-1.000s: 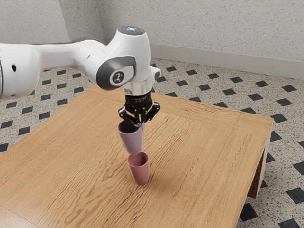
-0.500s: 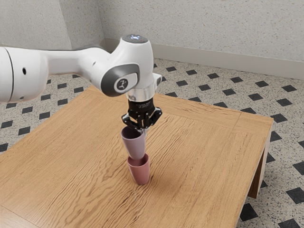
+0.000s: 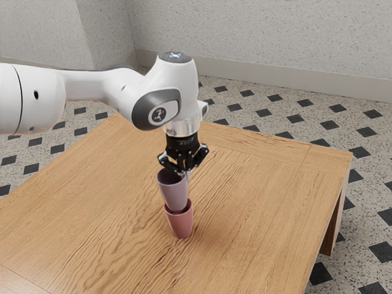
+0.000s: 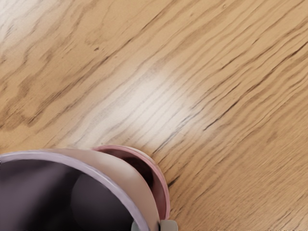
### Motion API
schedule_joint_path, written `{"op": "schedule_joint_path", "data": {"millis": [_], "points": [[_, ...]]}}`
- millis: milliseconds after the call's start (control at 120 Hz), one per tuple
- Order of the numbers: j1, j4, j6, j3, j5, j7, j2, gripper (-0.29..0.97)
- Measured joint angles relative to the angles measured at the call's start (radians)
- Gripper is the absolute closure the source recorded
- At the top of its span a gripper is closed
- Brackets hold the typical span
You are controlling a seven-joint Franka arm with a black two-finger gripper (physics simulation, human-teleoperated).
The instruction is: Place the left cup onto the right cup
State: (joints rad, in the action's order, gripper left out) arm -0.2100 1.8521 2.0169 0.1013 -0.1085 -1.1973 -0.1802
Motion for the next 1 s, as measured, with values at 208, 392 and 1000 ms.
{"op": "schedule_joint_path", "data": {"millis": [208, 392, 1000], "points": [[0.000, 0.007, 0.004, 0.000, 0.009, -0.006, 0.002, 0.79], [0.000, 0.015, 0.007, 0.000, 0.017, -0.010, 0.005, 0.79], [0.003, 0.054, 0.053, -0.003, 0.022, -0.018, 0.000, 0.76]]}}
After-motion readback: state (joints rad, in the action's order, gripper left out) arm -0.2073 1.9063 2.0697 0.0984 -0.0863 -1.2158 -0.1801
